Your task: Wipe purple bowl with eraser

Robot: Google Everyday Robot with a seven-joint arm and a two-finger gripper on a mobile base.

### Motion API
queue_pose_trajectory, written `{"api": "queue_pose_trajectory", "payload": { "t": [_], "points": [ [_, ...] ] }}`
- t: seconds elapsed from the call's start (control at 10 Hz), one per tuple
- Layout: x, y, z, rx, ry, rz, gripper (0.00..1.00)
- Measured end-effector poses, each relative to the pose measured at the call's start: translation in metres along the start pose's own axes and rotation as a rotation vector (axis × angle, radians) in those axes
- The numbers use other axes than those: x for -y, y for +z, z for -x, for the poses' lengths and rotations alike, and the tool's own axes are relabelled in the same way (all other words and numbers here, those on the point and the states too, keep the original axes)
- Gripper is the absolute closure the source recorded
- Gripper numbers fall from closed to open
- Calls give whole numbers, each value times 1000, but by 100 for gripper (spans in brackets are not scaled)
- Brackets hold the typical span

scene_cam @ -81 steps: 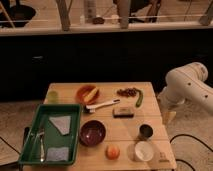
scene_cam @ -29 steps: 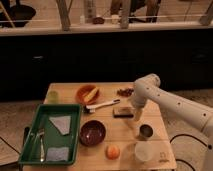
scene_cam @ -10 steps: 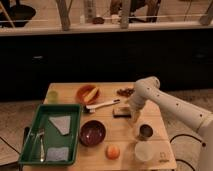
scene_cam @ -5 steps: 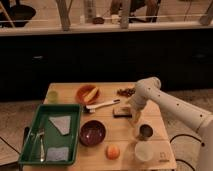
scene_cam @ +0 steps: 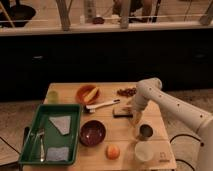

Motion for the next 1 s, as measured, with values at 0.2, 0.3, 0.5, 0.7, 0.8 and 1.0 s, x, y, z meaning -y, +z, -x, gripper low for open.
{"api": "queue_pose_trajectory", "payload": {
  "t": [0.2, 0.3, 0.5, 0.7, 0.8, 1.0],
  "points": [
    [0, 1, 0, 6, 0, 0, 20],
    [0, 2, 0, 8, 1, 1, 20],
    [0, 2, 0, 9, -1, 2, 20],
    [-1, 3, -2, 12, 2, 5, 20],
    [-1, 4, -3, 14, 3, 5, 20],
    [0, 5, -4, 18, 3, 7, 20]
  ]
}}
